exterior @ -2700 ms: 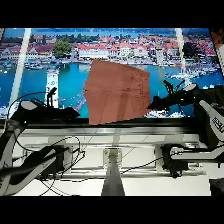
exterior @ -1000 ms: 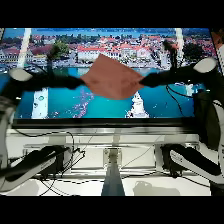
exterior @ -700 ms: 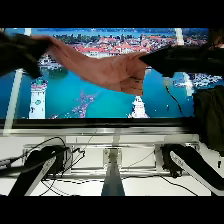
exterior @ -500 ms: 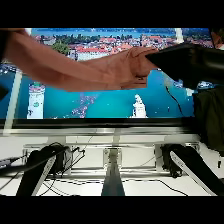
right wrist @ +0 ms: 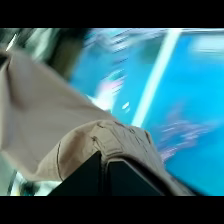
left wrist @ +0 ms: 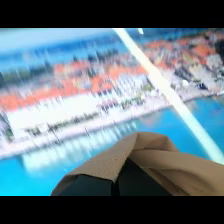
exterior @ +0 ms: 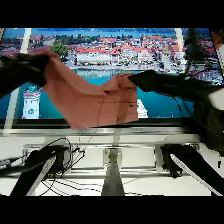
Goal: Fold the clothes and pants, and hang the long-sleeved shirts on hangers.
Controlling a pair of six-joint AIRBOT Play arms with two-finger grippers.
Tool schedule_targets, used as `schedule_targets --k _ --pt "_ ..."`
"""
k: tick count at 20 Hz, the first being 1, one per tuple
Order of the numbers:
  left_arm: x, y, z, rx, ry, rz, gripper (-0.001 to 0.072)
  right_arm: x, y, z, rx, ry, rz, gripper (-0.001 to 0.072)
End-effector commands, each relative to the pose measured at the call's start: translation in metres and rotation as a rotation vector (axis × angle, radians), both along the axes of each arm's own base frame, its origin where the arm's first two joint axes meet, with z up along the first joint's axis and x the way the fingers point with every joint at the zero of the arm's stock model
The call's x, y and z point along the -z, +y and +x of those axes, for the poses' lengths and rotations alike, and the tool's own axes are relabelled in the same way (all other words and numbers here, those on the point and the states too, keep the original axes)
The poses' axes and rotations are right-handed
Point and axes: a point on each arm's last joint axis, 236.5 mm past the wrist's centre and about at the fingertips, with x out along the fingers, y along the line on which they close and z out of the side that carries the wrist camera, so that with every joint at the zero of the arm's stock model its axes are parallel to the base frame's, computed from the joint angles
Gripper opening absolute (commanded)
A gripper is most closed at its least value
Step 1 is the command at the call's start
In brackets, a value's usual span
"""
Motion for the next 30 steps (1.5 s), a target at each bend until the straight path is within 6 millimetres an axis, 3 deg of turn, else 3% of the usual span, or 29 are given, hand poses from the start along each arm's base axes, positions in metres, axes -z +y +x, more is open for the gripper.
schedule_targets --k 1,3,6,9,12,16,18,19,20,21,22,24,27,30 --pt "0.112 -0.012 0.050 -0.054 0.310 -0.163 0.0001 0.087 -0.032 0.061 0.282 0.047 -0.039 0.0021" --pt "0.161 -0.028 0.057 -0.036 0.461 -0.202 0.0000 0.125 -0.040 0.079 0.317 0.114 -0.088 0.0020" --pt "0.202 -0.057 0.029 0.080 0.627 -0.160 -0.0001 0.173 -0.072 0.086 0.336 0.240 -0.184 0.0020" --pt "0.219 -0.070 -0.012 0.171 0.761 -0.076 -0.0001 0.213 -0.114 0.049 0.221 0.391 -0.363 0.0021" --pt "0.244 -0.069 -0.049 0.157 0.916 0.046 0.0000 0.232 -0.145 0.021 0.121 0.467 -0.481 0.0020" --pt "0.278 -0.070 -0.087 0.120 1.037 0.112 0.0001 0.254 -0.147 0.007 0.088 0.513 -0.516 0.0021" --pt "0.290 -0.069 -0.086 0.091 1.017 0.108 0.0003 0.265 -0.148 0.000 0.070 0.533 -0.530 0.0064" --pt "0.292 -0.068 -0.080 0.075 0.996 0.102 0.0061 0.268 -0.148 -0.001 0.067 0.541 -0.532 0.0292" --pt "0.292 -0.069 -0.074 0.063 0.973 0.095 0.0221 0.268 -0.148 -0.001 0.067 0.543 -0.531 0.0540" --pt "0.291 -0.070 -0.067 0.050 0.951 0.078 0.0478 0.268 -0.148 -0.001 0.066 0.542 -0.532 0.0630" --pt "0.289 -0.072 -0.064 0.042 0.940 0.061 0.0584 0.269 -0.151 0.001 0.067 0.532 -0.542 0.0630" --pt "0.286 -0.078 -0.062 0.039 0.944 0.026 0.0582 0.268 -0.168 0.011 0.102 0.502 -0.578 0.0630" --pt "0.285 -0.079 -0.062 0.039 0.946 0.020 0.0581 0.256 -0.191 0.033 0.209 0.544 -0.494 0.0629" --pt "0.285 -0.079 -0.062 0.039 0.946 0.020 0.0581 0.258 -0.190 0.042 0.153 0.603 -0.387 0.0629"
